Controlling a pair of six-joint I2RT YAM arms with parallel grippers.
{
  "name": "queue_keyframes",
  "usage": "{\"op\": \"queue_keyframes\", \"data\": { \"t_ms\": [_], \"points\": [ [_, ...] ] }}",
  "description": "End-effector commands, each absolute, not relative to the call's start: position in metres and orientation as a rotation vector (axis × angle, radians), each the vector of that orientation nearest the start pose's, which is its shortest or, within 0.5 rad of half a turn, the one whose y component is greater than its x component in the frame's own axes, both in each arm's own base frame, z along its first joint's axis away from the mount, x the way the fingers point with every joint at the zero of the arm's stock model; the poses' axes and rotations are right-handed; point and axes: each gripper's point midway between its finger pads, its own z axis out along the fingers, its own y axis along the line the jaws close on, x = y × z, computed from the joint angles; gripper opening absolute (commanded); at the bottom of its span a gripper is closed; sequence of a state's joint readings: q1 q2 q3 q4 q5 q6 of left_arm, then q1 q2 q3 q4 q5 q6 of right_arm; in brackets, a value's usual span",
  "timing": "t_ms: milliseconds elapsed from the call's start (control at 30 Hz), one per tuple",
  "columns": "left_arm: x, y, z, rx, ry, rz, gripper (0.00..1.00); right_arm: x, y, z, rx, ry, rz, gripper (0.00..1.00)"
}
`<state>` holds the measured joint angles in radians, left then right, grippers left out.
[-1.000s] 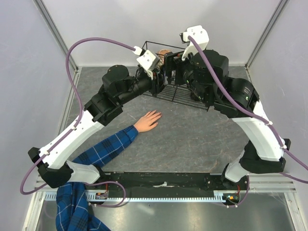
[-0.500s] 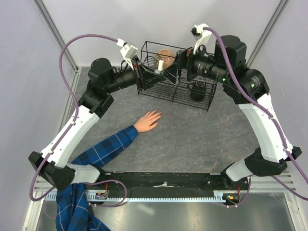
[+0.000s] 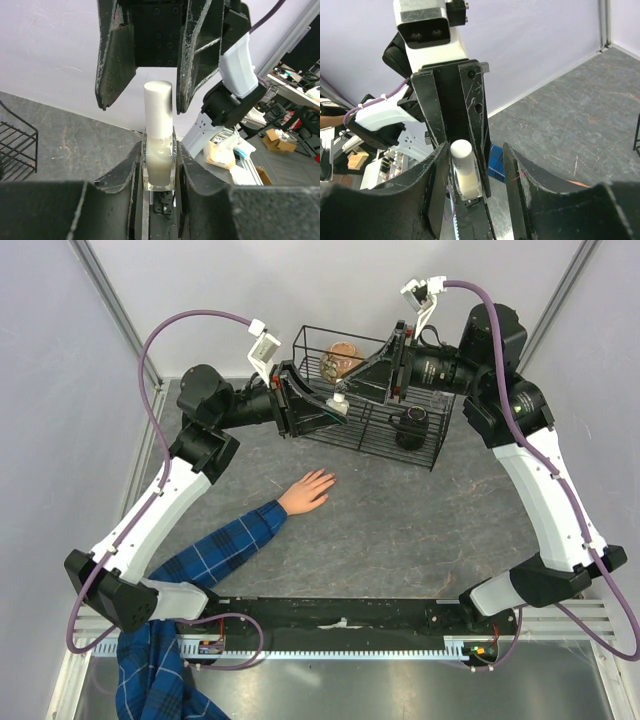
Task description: Paint the nails
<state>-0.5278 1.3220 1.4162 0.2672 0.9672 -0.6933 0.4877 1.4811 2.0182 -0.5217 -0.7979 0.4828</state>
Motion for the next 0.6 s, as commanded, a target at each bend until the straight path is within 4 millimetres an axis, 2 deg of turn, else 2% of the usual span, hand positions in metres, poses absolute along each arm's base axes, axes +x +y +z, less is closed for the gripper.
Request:
{"op": "queue_keyframes", "data": {
  "t_ms": [0,167,233,333,367,400,433,500,533,567],
  "points": [
    [0.21,-0.309,0.487,0.863,1.281,-1.62,0.02,0.245,0.295,0.524,-0.751,1.538,1.398,0.53],
    [0.214,-0.309,0.488,0.84,1.284,-1.64,0.02,0.246,0.296,0.521,-0.754,1.541,1.395,0.53],
    [0.215,-0.31,0.489,0.835,1.286,-1.647,0.02,0.248,0.296,0.52,-0.755,1.542,1.394,0.47],
    [0.215,-0.31,0.491,0.831,1.281,-1.645,0.02,0.251,0.296,0.519,-0.743,1.547,1.384,0.28],
    [0.216,-0.31,0.492,0.82,1.284,-1.639,0.02,0.25,0.297,0.52,-0.743,1.542,1.382,0.13],
    [0.22,-0.31,0.492,0.812,1.281,-1.613,0.02,0.251,0.297,0.52,-0.736,1.548,1.382,0.04],
    [0.223,-0.31,0.49,0.793,1.313,-1.597,0.02,0.254,0.297,0.519,-0.715,1.557,1.368,0.0],
    [0.244,-0.308,0.49,0.735,1.315,-1.459,0.02,0.252,0.302,0.514,-0.713,1.576,1.348,0.0],
    [0.25,-0.308,0.484,0.7,1.386,-1.404,0.02,0.262,0.303,0.509,-0.663,1.602,1.28,0.0],
    [0.269,-0.301,0.489,0.594,1.391,-1.274,0.02,0.257,0.312,0.51,-0.678,1.605,1.251,0.0]
  ]
}}
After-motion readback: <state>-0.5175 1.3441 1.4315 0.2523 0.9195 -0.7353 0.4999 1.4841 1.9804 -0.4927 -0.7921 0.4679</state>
